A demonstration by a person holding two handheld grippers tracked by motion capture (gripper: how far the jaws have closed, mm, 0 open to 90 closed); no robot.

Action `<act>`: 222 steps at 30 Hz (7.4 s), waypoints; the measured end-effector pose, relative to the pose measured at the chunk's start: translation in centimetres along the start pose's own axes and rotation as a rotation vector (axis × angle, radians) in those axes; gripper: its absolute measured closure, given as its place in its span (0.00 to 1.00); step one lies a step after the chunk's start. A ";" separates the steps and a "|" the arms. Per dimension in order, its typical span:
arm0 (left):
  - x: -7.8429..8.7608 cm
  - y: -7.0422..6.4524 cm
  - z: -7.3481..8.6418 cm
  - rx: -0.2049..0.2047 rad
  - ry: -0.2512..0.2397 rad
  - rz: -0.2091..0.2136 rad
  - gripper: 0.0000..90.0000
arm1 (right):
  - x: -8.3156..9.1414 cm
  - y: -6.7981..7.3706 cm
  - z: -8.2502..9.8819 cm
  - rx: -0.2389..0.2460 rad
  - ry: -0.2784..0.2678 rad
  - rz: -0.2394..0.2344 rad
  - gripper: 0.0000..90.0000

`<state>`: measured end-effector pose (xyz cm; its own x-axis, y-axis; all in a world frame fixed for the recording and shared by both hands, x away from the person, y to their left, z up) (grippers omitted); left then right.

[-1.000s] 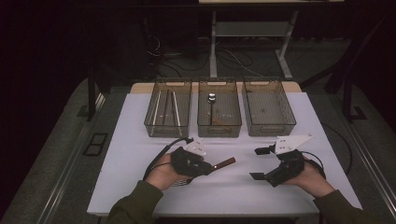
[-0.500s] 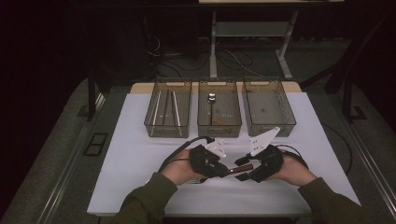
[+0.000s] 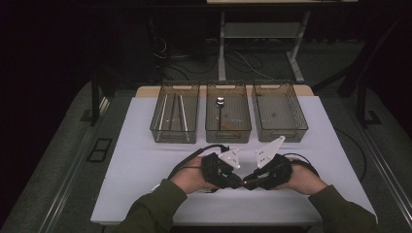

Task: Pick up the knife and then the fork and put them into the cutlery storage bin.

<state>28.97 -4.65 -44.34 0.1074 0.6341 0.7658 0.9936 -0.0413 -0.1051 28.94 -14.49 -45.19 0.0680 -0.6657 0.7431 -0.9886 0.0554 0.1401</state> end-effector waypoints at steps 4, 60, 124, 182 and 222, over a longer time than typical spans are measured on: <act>0.1 -0.1 -0.1 -0.002 -0.007 0.011 0.85 | 0.0 0.1 0.1 0.008 0.004 -0.007 0.83; 6.8 2.3 13.1 0.418 -0.329 -0.493 0.00 | 8.6 -6.6 -0.4 -0.207 -0.226 0.276 0.83; 6.7 2.5 13.3 0.407 -0.305 -0.497 0.00 | 14.4 -21.7 6.0 -0.666 -0.207 0.731 0.83; 7.3 4.7 14.0 0.432 -0.271 -0.525 0.03 | 9.1 -7.9 5.5 -0.420 -0.388 0.562 0.15; 5.3 4.1 15.0 0.370 -0.086 -0.351 0.75 | 3.6 -1.3 7.8 -0.347 -0.321 0.502 0.15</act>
<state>33.13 10.10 -50.24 -0.2493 0.6224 0.7420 0.8888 0.4513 -0.0799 29.41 -22.82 -47.80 -0.4831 -0.6816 0.5496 -0.7862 0.6140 0.0705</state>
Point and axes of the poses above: each handheld gripper's, and its own axes: x roughly backward along the jaws, z roughly out of its underside, y roughly to its left, the point moved 8 cm from there along -x, roughly forward along the jaws, and after that the axes turned 1 degree about z, right-handed, at the moved point
